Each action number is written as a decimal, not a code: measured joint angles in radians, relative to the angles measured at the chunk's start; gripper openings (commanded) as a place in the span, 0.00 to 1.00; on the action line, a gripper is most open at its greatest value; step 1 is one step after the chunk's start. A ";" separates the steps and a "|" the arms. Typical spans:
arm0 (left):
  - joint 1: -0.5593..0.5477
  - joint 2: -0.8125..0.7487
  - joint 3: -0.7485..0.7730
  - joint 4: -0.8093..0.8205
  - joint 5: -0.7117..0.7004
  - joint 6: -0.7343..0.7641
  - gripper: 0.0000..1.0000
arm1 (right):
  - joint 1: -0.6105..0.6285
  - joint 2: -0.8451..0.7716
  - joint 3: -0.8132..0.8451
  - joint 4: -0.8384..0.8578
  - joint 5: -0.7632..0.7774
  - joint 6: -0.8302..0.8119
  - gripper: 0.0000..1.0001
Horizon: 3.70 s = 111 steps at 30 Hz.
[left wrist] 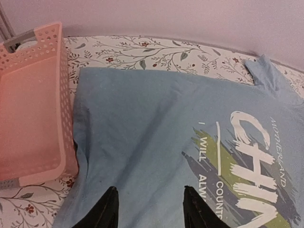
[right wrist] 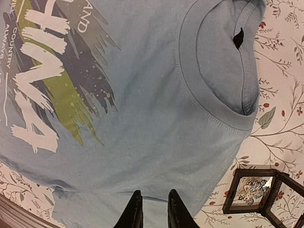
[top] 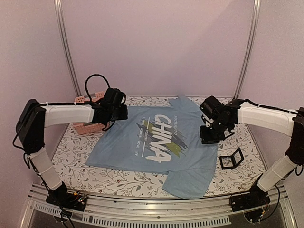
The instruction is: Pin the brooch onto the clothing
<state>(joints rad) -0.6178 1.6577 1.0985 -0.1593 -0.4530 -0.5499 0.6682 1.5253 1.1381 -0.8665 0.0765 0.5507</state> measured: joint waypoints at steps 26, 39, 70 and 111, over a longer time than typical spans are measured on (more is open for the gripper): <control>0.240 0.309 0.087 0.002 0.031 0.116 0.43 | -0.140 0.104 0.021 0.016 -0.024 -0.122 0.19; 0.218 0.220 -0.020 0.079 0.103 0.165 0.39 | -0.083 0.144 -0.003 0.161 -0.237 -0.125 0.02; 0.226 0.444 0.169 0.046 0.044 0.106 0.34 | -0.073 0.260 -0.095 0.257 -0.245 -0.106 0.02; 0.068 0.199 0.078 0.223 0.109 0.293 0.70 | -0.225 0.071 -0.243 -0.065 0.145 0.141 0.41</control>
<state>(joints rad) -0.5499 1.8568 1.1767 0.0635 -0.3439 -0.2565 0.4427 1.5963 0.8955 -0.9318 0.2218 0.6914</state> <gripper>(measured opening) 0.699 0.392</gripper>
